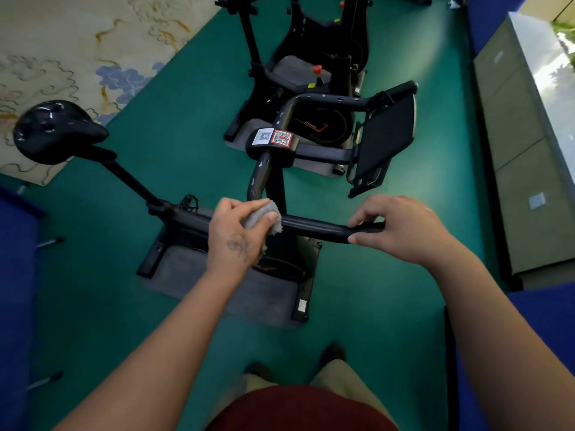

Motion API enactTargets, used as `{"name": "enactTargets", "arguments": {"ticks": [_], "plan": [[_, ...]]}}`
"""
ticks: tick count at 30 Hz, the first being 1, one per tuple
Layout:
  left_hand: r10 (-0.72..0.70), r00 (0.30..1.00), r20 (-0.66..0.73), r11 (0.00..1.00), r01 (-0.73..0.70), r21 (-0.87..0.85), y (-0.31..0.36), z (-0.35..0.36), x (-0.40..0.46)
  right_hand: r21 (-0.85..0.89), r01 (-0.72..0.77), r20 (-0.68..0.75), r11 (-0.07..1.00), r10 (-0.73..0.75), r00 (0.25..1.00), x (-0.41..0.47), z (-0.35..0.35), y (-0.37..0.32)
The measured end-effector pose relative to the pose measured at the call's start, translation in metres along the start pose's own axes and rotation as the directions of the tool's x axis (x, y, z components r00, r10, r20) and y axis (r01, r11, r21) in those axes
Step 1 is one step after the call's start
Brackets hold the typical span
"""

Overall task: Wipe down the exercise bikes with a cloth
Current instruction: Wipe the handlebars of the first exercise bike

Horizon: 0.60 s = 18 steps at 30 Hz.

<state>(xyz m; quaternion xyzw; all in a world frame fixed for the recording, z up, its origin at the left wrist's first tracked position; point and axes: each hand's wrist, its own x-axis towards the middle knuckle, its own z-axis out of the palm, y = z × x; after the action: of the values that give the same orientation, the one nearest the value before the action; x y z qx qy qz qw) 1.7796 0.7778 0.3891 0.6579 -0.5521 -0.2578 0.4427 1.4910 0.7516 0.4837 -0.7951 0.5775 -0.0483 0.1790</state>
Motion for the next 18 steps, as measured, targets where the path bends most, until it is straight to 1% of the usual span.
{"name": "enactTargets", "arguments": {"ticks": [3,6,8,11,13,16,18], "plan": [[-0.030,0.999,-0.036,0.999,0.031,0.009,-0.006,-0.007,0.016,-0.016,0.001,0.003,1.000,-0.001,1.000,0.000,0.000,-0.001],[-0.056,0.998,-0.014,0.998,0.056,0.013,-0.007,-0.011,0.021,-0.031,0.012,-0.010,0.999,-0.012,1.000,0.000,0.000,0.000],[-0.032,0.999,0.003,0.999,0.032,0.025,-0.004,-0.009,0.014,-0.049,0.033,-0.015,0.998,-0.034,0.999,0.000,0.001,0.001],[0.041,0.999,0.000,0.998,-0.041,0.051,0.005,0.001,-0.008,-0.082,0.076,-0.005,0.994,-0.077,0.997,0.001,0.002,0.001],[0.065,0.998,-0.005,0.996,-0.064,0.060,0.011,0.009,-0.019,-0.090,0.105,0.004,0.990,-0.105,0.994,0.002,0.002,0.003],[0.041,0.999,-0.023,0.997,-0.040,0.067,0.014,0.012,-0.014,-0.097,0.149,0.007,0.984,-0.149,0.989,0.003,0.001,0.006],[-0.008,0.999,-0.053,0.996,0.013,0.089,0.013,0.008,-0.002,-0.109,0.178,0.012,0.978,-0.178,0.984,0.004,0.001,0.008]]}}
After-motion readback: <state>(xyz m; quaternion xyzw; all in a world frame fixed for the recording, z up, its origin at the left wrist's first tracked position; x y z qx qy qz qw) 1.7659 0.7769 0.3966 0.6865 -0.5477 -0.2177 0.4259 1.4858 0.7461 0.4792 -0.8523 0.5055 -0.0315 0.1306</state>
